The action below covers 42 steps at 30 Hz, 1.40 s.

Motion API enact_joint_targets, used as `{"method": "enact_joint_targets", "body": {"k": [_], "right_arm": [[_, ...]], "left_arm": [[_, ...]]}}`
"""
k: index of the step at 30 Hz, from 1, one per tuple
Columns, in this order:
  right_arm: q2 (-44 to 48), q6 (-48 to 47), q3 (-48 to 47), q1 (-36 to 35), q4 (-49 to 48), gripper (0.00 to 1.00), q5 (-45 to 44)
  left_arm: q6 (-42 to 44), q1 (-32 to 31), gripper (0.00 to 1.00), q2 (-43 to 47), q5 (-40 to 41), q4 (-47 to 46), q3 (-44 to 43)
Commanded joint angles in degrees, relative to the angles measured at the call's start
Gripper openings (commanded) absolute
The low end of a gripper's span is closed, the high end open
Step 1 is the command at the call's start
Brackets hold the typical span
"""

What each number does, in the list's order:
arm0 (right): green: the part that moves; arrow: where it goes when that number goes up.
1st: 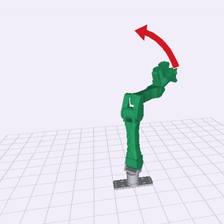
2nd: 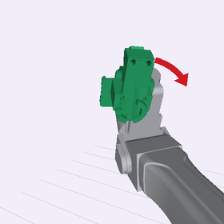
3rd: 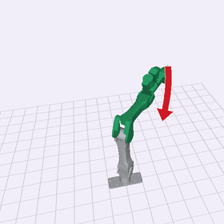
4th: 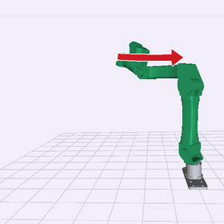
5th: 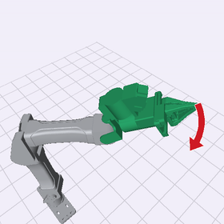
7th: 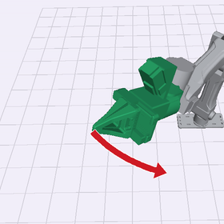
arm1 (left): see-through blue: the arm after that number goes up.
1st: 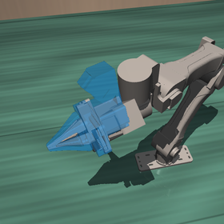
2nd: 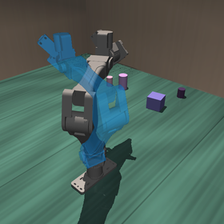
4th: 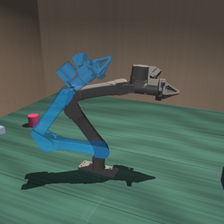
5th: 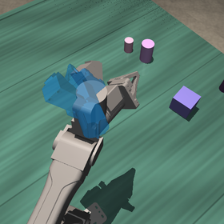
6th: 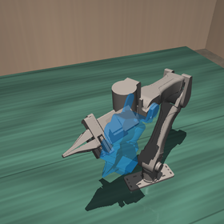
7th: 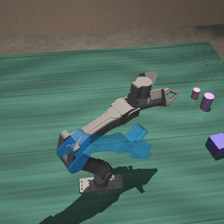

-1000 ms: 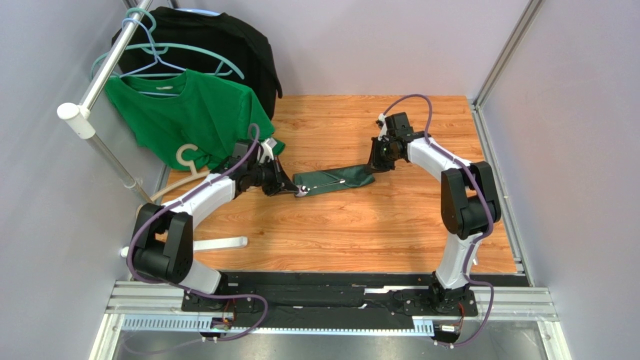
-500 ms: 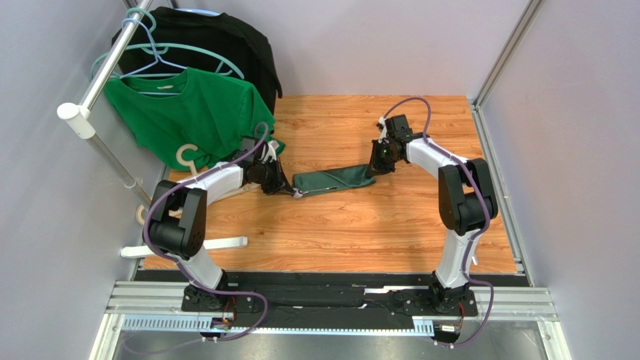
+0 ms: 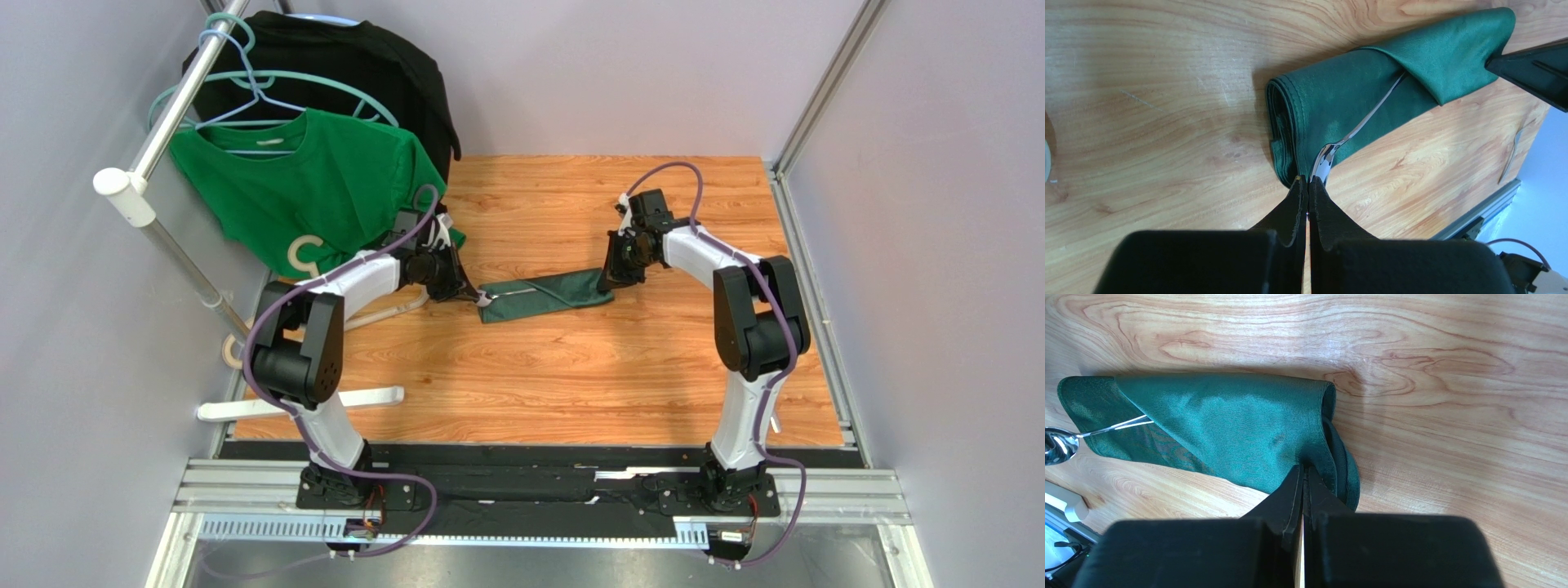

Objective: Fold the napkin into a case and place the utensils inside
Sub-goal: Insert the spoon into the folded napkin.

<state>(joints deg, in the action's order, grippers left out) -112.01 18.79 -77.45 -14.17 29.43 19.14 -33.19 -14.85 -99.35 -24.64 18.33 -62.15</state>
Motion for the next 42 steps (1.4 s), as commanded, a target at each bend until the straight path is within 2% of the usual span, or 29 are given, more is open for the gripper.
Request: {"method": "enact_joint_targets", "body": {"k": [1,6,12,29,34,37,39,40,41,42], "right_arm": [[-0.4,-0.4,-1.6,0.1,-1.8,0.00,0.6],[-1.3,-0.4,-1.8,0.2,-2.0,0.00,0.9],[-1.7,-0.5,-2.0,0.3,-1.9,0.00,0.6],[-3.7,-0.8,-3.2,0.2,-1.0,0.00,0.6],[-3.7,-0.9,-3.5,0.2,-0.8,0.00,0.9],[-3.3,-0.6,-3.8,0.1,-0.3,0.00,1.0],[-2.3,-0.6,-4.5,0.0,1.2,0.07,0.1],[-1.4,-0.6,-4.7,-0.2,1.9,0.12,-0.8],[0.9,-0.6,-5.6,-0.2,3.0,0.24,-3.6],[2.2,-0.5,-6.1,-0.5,5.4,0.31,-4.8]], "left_arm": [[0.5,0.5,0.00,-1.5,-0.4,-1.1,-2.2],[-2.0,0.5,0.00,-3.5,-5.1,-6.5,-1.5],[-2.9,0.4,0.00,-4.9,-6.7,-9.0,-2.4],[-3.8,-4.3,0.00,-13.2,-8.1,-7.5,-11.5],[-3.8,-5.6,0.00,-16.1,-8.1,-5.8,-15.3],[-3.0,-5.5,0.00,-17.2,-6.0,-1.6,-17.6],[-2.2,-5.5,0.11,-15.6,-3.6,0.8,-17.1],[-1.6,-5.5,0.23,-14.7,-0.5,1.8,-16.6],[-1.4,-5.5,0.28,-12.6,0.8,2.2,-16.3],[-0.8,-5.5,0.32,-11.6,2.0,3.0,-15.9]]}}
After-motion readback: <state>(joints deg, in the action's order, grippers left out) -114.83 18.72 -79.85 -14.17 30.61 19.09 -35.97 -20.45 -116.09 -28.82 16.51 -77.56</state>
